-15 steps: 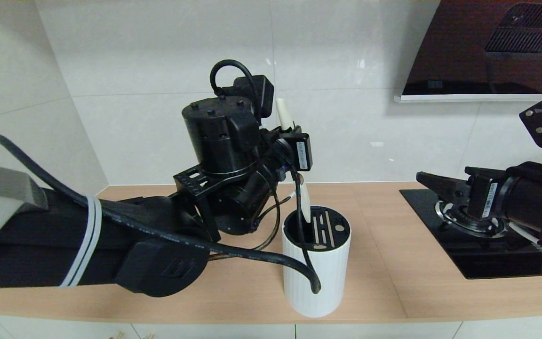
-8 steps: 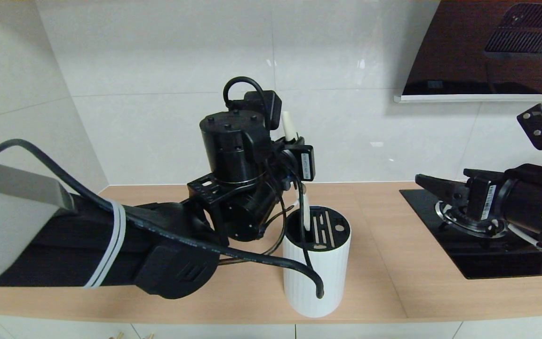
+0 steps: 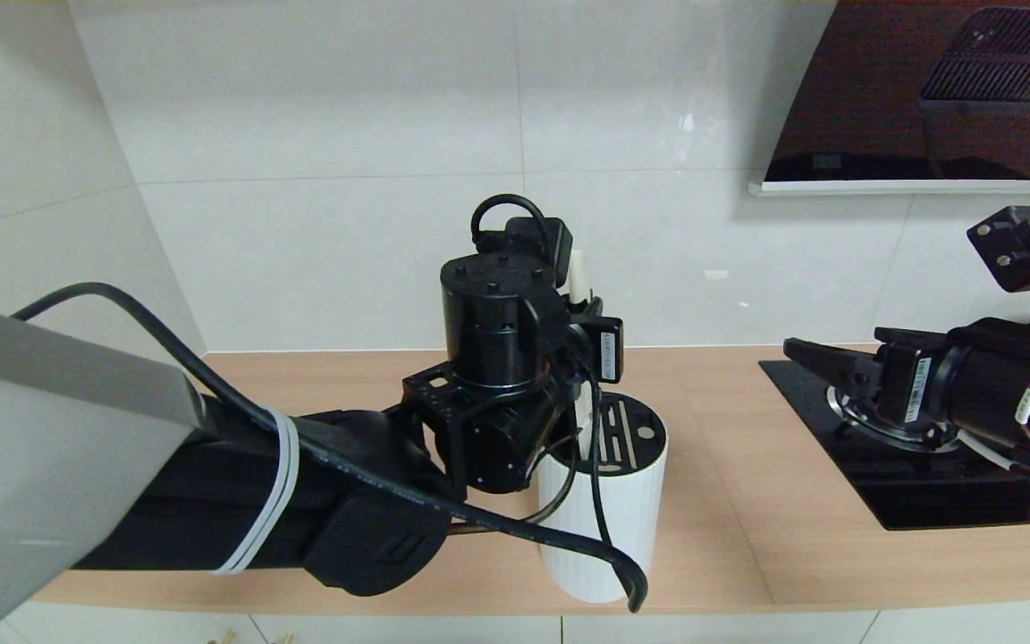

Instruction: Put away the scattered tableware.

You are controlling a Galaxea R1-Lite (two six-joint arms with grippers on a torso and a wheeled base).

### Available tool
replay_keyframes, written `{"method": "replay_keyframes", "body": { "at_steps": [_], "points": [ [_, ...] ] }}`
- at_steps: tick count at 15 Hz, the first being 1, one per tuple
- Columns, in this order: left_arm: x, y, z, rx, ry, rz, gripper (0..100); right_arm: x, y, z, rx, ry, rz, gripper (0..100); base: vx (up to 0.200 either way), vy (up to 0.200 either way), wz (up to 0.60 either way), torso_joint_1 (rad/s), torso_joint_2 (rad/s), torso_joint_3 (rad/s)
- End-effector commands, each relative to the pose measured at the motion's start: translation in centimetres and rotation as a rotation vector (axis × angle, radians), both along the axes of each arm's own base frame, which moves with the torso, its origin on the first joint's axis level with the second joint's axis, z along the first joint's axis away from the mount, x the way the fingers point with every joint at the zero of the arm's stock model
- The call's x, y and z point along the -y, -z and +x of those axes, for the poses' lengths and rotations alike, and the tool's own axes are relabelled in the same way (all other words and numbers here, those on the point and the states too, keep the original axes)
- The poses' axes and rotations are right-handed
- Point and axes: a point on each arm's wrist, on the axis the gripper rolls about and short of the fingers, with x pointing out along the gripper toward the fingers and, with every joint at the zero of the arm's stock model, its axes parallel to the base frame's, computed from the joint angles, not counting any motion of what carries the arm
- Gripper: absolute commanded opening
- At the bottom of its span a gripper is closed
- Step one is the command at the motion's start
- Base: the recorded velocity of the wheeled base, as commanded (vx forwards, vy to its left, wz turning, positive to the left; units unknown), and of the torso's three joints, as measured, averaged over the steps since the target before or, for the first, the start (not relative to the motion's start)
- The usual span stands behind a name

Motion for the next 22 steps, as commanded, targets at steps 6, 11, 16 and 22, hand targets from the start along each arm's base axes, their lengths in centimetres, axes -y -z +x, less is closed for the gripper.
{"method": "replay_keyframes", "body": {
  "at_steps": [6,11,16,22],
  "points": [
    [-0.1,2.4,-0.2,-0.090,-0.021,0.058,0,-0.3,0.5,0.2,-0.019,-0.008,-0.009,100,0.000,0.000,0.00,0.000,0.00,0.000],
    [-1.0,-0.8,-1.2,-0.025,-0.024,-0.012,0,-0.7,0.7,0.3,-0.027,-0.020,-0.014,100,0.000,0.000,0.00,0.000,0.00,0.000],
    [0.0,2.1,-1.3,-0.089,-0.009,0.041,0,-0.7,0.7,0.2,-0.027,-0.019,-0.014,100,0.000,0.000,0.00,0.000,0.00,0.000],
    [1.6,6.9,-1.0,-0.216,-0.003,0.104,0,-0.7,0.7,0.3,-0.028,-0.020,-0.015,100,0.000,0.000,0.00,0.000,0.00,0.000]
  ]
}}
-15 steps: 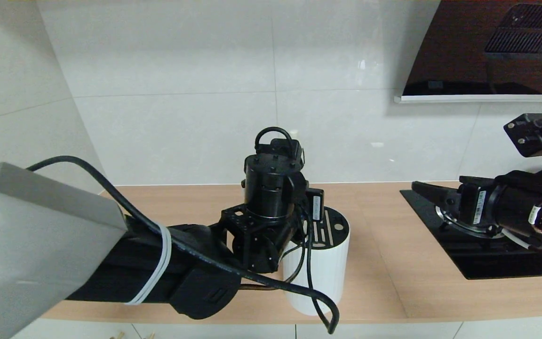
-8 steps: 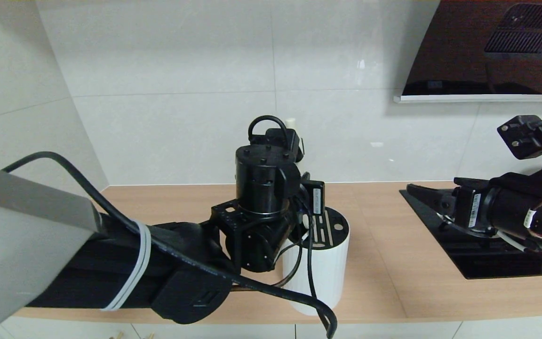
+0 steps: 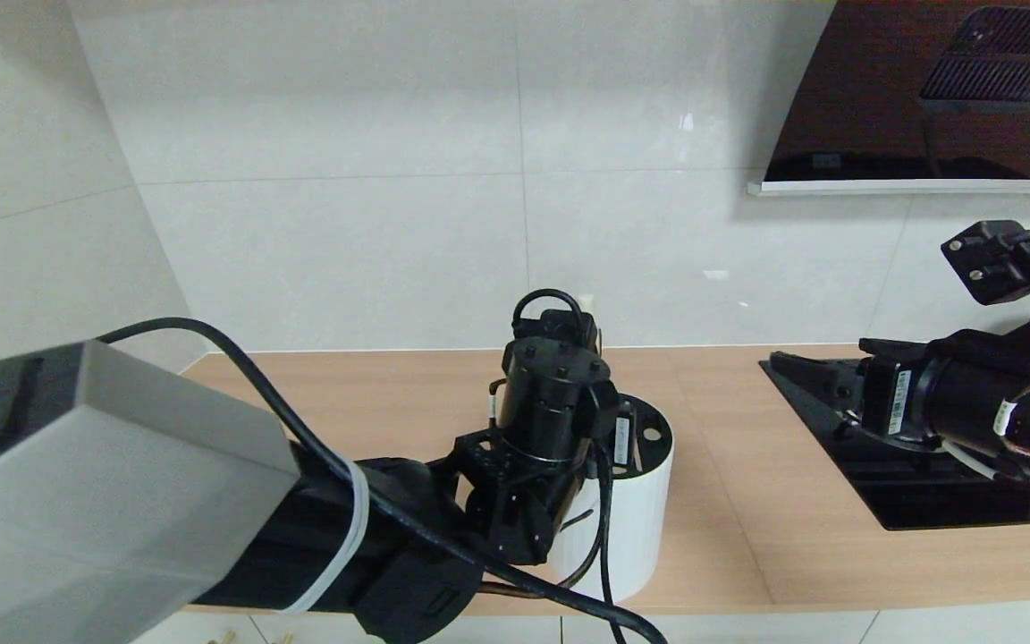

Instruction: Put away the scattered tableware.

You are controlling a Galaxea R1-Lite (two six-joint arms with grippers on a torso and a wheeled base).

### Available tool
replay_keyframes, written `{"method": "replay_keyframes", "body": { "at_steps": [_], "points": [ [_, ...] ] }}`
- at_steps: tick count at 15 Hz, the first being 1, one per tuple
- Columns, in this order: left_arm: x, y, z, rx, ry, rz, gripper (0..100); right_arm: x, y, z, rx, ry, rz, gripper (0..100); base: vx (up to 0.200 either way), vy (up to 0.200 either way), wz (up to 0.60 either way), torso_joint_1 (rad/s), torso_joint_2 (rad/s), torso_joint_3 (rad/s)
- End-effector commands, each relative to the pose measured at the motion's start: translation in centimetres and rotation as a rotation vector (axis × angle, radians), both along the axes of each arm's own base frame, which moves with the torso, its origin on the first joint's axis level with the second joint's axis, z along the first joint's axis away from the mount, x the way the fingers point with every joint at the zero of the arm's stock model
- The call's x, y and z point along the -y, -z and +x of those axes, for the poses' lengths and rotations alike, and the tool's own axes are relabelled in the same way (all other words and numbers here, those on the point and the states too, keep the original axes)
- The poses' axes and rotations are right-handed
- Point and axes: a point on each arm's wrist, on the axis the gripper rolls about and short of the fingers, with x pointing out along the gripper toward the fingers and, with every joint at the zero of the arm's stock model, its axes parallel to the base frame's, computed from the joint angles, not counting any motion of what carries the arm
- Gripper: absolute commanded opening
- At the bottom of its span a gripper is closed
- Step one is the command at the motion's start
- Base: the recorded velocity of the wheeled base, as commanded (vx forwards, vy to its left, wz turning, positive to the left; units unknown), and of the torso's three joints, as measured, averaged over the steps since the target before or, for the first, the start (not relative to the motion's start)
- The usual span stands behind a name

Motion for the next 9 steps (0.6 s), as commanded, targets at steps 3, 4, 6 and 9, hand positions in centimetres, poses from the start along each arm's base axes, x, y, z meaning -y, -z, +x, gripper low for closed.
{"method": "replay_keyframes", "body": {
  "at_steps": [3,4,6,9],
  "points": [
    [0.7,2.8,0.6,-0.046,-0.001,0.047,0,-0.1,0.0,0.0,-0.001,-0.002,-0.001,100,0.000,0.000,0.00,0.000,0.00,0.000],
    [0.7,3.0,0.6,-0.050,-0.002,0.048,0,-0.1,0.0,0.0,-0.001,-0.002,-0.001,100,0.000,0.000,0.00,0.000,0.00,0.000],
    [0.8,3.3,0.7,-0.056,-0.003,0.051,0,-0.1,0.0,0.0,-0.001,-0.002,-0.001,100,0.000,0.000,0.00,0.000,0.00,0.000],
    [0.8,3.3,0.7,-0.055,-0.003,0.050,0,-0.2,0.1,-0.1,-0.003,-0.011,-0.004,100,0.000,0.000,0.00,0.000,0.00,0.000]
  ]
}}
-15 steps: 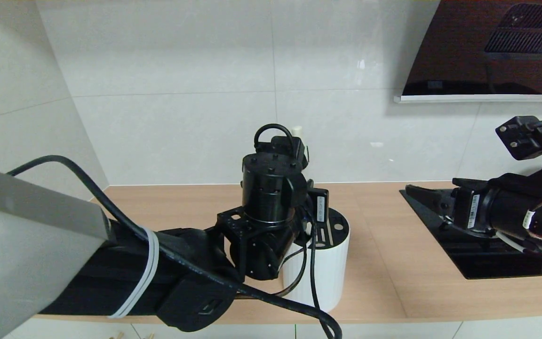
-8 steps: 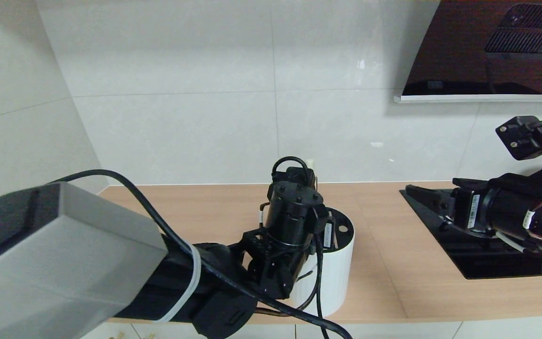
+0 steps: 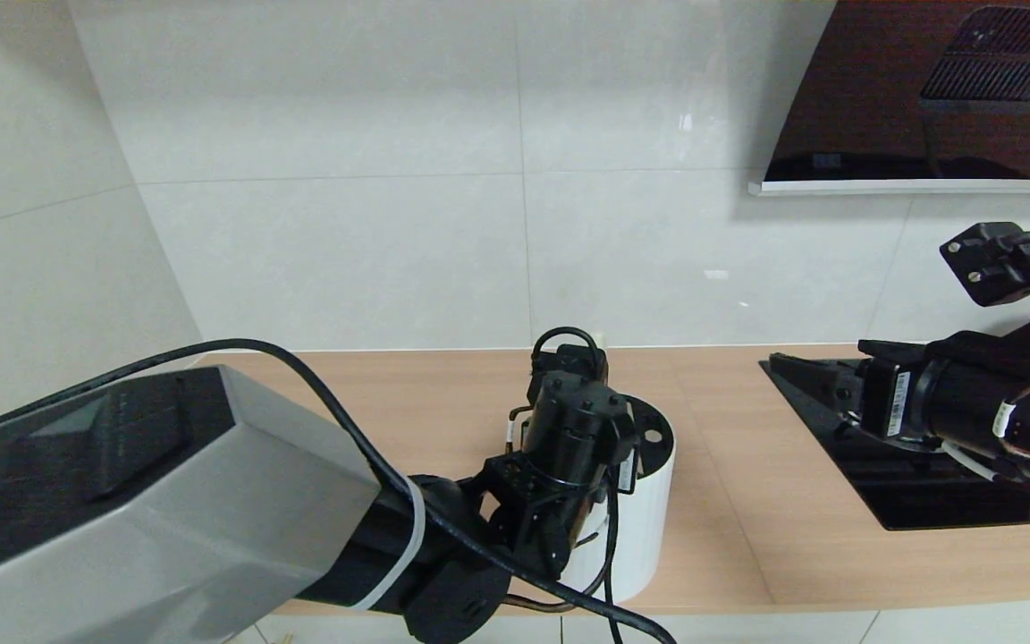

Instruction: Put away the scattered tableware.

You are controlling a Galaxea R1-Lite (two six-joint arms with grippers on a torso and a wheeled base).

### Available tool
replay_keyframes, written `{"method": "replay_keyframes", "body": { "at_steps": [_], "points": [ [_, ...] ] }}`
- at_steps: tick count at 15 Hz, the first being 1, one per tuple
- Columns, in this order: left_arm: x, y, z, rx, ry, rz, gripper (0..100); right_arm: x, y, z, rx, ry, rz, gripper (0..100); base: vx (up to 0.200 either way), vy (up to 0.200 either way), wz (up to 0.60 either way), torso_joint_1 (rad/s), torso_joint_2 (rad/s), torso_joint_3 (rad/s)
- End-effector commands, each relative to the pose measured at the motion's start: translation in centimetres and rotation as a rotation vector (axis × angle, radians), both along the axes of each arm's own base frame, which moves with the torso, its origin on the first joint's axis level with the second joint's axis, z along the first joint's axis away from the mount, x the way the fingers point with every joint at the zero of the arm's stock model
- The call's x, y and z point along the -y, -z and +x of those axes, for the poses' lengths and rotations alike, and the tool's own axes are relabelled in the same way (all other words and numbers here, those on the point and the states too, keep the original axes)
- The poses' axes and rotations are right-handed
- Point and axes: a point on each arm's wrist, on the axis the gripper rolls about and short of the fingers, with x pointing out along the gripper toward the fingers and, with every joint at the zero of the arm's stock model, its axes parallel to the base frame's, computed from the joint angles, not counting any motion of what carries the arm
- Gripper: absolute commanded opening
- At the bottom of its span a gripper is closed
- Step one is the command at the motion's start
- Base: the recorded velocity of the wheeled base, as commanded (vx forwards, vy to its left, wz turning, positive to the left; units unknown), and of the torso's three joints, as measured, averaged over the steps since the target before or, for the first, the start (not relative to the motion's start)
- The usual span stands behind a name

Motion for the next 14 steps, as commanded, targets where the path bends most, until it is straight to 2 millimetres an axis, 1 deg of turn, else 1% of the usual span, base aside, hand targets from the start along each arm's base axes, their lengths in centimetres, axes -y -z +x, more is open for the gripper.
{"method": "replay_keyframes", "body": {
  "at_steps": [1,2,7,10,11,12,14],
  "points": [
    [0.0,0.1,0.0,-0.002,-0.001,0.000,0,-0.2,0.0,-0.1,-0.001,-0.008,-0.002,100,0.000,0.000,0.00,0.000,0.00,0.000],
    [0.0,0.0,0.0,-0.002,-0.002,-0.004,100,-0.2,0.1,-0.1,-0.004,-0.009,-0.002,100,0.000,0.000,0.00,0.000,0.00,0.000],
    [0.0,-0.3,0.0,0.006,-0.002,-0.015,100,-0.2,0.2,-0.1,-0.005,-0.013,-0.004,100,0.000,0.000,0.00,0.000,0.00,0.000],
    [-0.2,-1.3,-0.2,0.021,-0.003,-0.037,100,-0.2,0.2,-0.1,-0.005,-0.013,-0.004,100,0.000,0.000,0.00,0.000,0.00,0.000],
    [-0.5,-2.4,-0.4,0.036,-0.006,-0.064,100,-0.2,0.2,-0.1,-0.005,-0.011,-0.004,100,0.000,0.000,0.00,0.000,0.00,0.000],
    [-1.5,-5.1,-1.3,0.071,-0.006,-0.127,100,-0.2,0.1,-0.2,-0.004,-0.011,-0.004,100,0.000,0.000,0.00,0.000,0.00,0.000],
    [-3.6,-9.5,-3.0,0.139,0.004,-0.203,100,-0.1,-0.2,-0.3,0.011,-0.005,0.005,100,0.000,0.000,0.00,0.000,0.00,0.000]
  ]
}}
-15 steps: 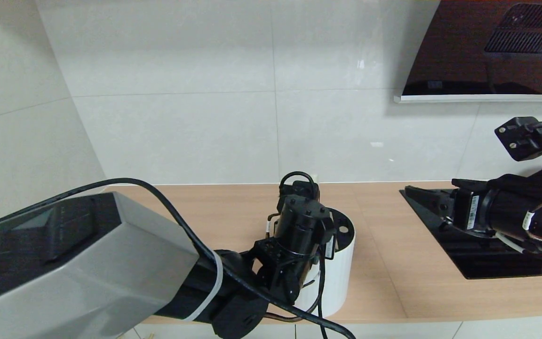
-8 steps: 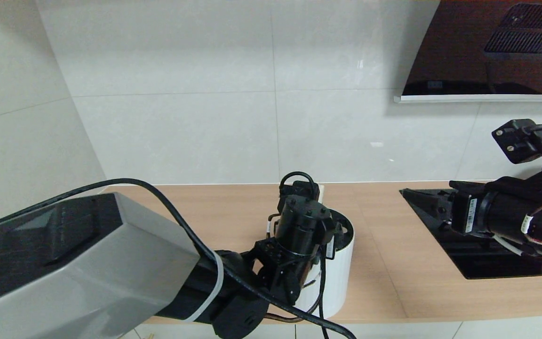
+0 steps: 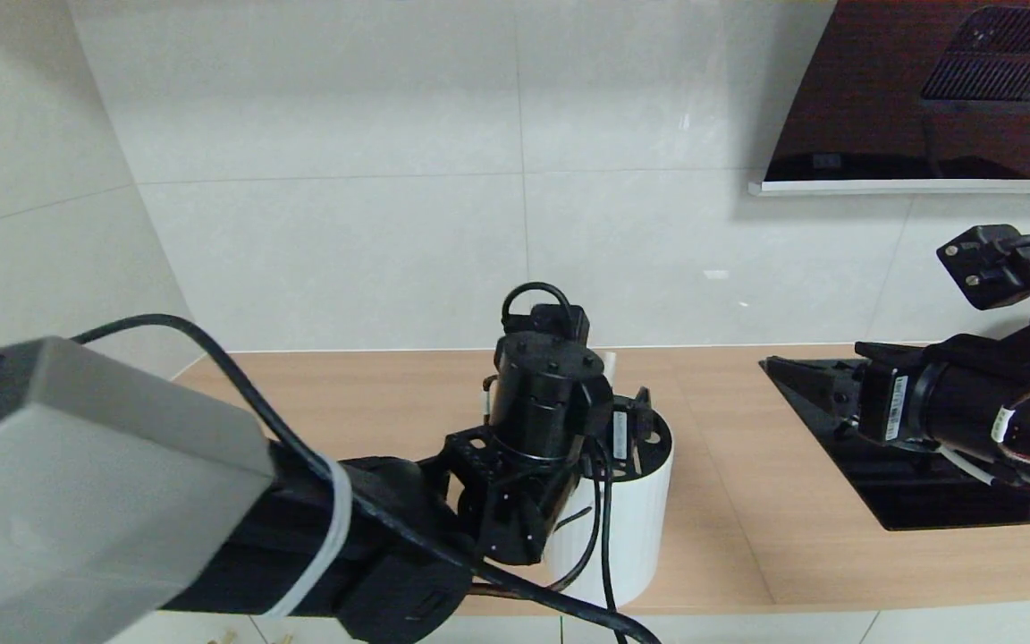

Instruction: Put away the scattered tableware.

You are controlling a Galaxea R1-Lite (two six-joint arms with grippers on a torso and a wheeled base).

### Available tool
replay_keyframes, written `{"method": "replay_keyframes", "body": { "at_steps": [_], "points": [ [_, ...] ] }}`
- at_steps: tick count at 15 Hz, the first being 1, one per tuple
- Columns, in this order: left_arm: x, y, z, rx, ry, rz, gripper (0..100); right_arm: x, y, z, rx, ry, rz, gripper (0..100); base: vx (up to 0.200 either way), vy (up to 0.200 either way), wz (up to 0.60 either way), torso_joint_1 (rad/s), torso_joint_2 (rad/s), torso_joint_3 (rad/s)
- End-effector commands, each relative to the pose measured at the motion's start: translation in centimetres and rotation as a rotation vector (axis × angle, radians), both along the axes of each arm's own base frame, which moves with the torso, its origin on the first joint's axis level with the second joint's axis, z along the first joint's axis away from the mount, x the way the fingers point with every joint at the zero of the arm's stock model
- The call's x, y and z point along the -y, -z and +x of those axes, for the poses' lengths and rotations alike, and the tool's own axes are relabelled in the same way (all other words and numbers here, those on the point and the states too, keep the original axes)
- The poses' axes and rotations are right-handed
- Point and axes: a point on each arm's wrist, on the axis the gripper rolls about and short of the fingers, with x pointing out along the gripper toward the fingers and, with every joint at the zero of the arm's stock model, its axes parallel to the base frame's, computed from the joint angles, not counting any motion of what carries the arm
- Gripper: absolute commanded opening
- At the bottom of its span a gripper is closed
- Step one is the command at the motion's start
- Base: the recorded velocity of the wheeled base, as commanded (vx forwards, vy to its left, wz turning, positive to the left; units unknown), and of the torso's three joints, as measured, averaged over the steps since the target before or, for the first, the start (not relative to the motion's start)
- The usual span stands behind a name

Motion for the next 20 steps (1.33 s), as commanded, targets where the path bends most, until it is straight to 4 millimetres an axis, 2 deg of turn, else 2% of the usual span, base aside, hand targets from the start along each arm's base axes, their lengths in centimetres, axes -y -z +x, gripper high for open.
{"method": "replay_keyframes", "body": {
  "at_steps": [1,3,4,5,6,7,9,10,11,13,14,16,19,20],
  "points": [
    [-4.6,-9.0,-3.4,0.151,0.033,-0.174,100,0.3,-0.9,-0.5,0.034,0.008,0.017,100,0.000,0.000,0.00,0.000,0.00,0.000],
    [-8.3,-11.8,-5.4,0.233,0.052,-0.177,100,1.1,-2.1,-1.8,0.091,0.049,0.041,100,0.000,0.000,0.00,0.000,0.00,0.000],
    [-9.3,-12.1,-5.7,0.249,0.042,-0.162,100,1.3,-2.4,-2.2,0.105,0.058,0.047,100,0.000,0.000,0.00,0.000,0.00,0.000],
    [-12.4,-12.7,-7.3,0.299,0.007,-0.118,100,2.3,-3.5,-3.9,0.160,0.068,0.078,100,0.000,0.000,0.00,0.000,0.00,0.000],
    [-14.2,-12.8,-8.6,0.319,-0.012,-0.101,100,3.0,-3.5,-5.1,0.177,0.071,0.088,100,0.000,0.000,0.00,0.000,0.00,0.000],
    [-15.0,-12.8,-9.2,0.328,-0.021,-0.096,100,3.2,-3.4,-5.6,0.183,0.072,0.089,100,0.000,0.000,0.00,0.000,0.00,0.000],
    [-20.8,-11.7,-12.5,0.380,-0.144,-0.053,100,5.6,-2.3,-9.8,0.241,0.083,0.120,100,0.000,0.000,0.00,0.000,0.00,0.000],
    [-21.7,-11.5,-13.1,0.389,-0.168,-0.050,100,6.1,-2.0,-10.7,0.254,0.083,0.126,100,0.000,0.000,0.00,0.000,0.00,0.000],
    [-24.2,-10.5,-15.8,0.408,-0.228,-0.047,100,7.7,-0.5,-13.5,0.290,0.095,0.103,100,0.000,0.000,0.00,0.000,0.00,0.000],
    [-26.0,-9.3,-18.5,0.400,-0.263,-0.033,100,9.0,1.1,-15.3,0.286,0.174,0.077,100,0.000,0.000,0.00,0.000,0.00,0.000],
    [-27.5,-8.0,-21.1,0.385,-0.290,-0.016,100,9.9,2.2,-17.0,0.294,0.232,0.070,100,0.000,0.000,0.00,0.000,0.00,0.000],
    [-29.3,-6.3,-25.3,0.389,-0.305,-0.009,100,10.9,3.7,-20.0,0.317,0.243,0.077,100,0.000,0.000,0.00,0.000,0.00,0.000],
    [-30.3,-4.0,-30.0,0.444,-0.332,-0.009,100,11.8,6.2,-23.6,0.341,0.294,0.075,100,0.000,0.000,0.00,0.000,0.00,0.000],
    [-30.3,-3.8,-30.5,0.456,-0.339,-0.008,100,11.8,6.5,-23.8,0.339,0.305,0.070,100,0.000,0.000,0.00,0.000,0.00,0.000]
  ]
}}
